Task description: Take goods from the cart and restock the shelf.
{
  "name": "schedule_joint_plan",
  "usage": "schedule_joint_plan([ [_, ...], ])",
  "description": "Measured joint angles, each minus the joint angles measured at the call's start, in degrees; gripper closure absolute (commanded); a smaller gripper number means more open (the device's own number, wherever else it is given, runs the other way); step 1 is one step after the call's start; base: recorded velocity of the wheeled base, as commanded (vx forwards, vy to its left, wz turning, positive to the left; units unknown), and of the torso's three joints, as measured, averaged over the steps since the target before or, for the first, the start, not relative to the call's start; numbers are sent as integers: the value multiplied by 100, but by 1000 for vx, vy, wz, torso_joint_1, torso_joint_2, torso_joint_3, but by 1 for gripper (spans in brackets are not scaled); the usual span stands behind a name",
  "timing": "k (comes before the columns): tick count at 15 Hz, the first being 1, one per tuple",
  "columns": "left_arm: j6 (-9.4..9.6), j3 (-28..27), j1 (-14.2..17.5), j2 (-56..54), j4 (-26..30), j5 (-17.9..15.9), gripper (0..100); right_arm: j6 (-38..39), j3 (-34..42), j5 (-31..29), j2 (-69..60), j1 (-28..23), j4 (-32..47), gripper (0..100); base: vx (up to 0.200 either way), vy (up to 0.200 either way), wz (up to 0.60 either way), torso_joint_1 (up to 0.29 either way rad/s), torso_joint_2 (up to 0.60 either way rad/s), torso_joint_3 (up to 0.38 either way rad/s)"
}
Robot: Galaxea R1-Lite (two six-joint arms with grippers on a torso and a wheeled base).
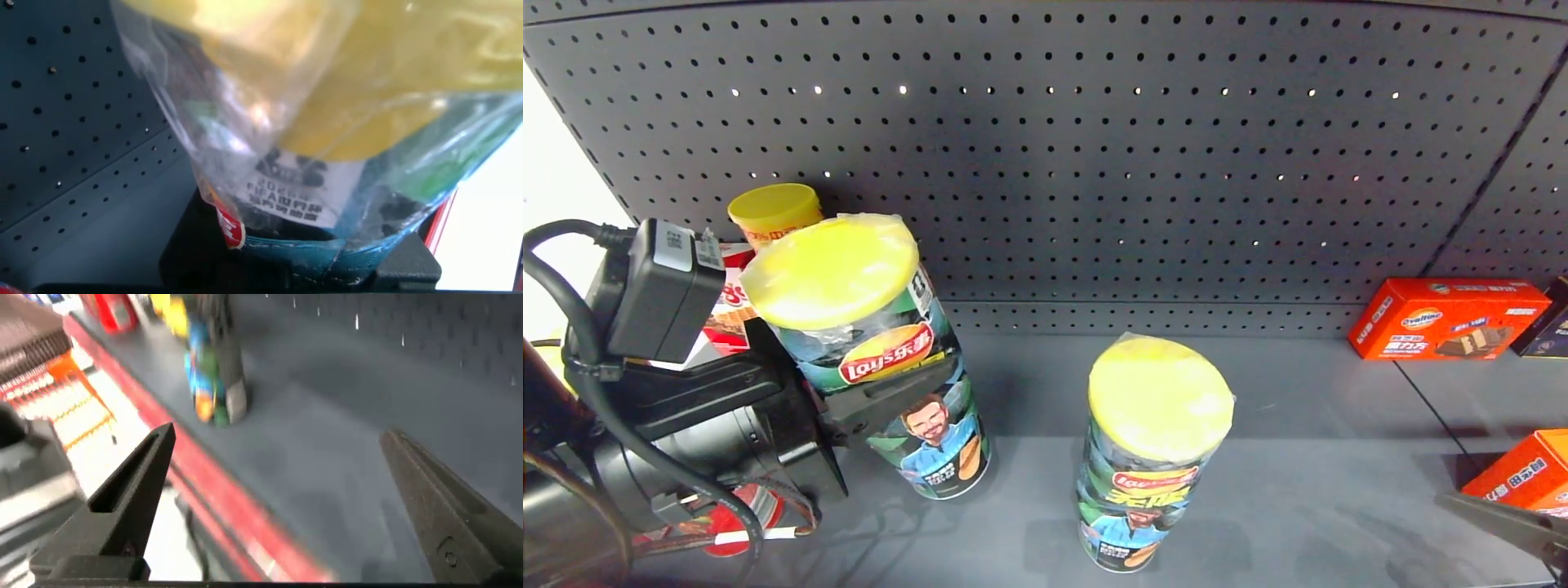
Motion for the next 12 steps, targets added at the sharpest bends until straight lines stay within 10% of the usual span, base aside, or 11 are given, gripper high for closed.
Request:
schedule_joint_plan([
  [8, 2, 43, -2, -35, 5, -15, 100, 217, 141, -367, -3349, -601, 3886, 0, 0, 0, 0, 0, 0, 0],
  [12, 2, 28, -22, -35, 5, -28, 100, 257, 44, -450, -4035, -1486, 4283, 0, 0, 0, 0, 0, 0, 0],
])
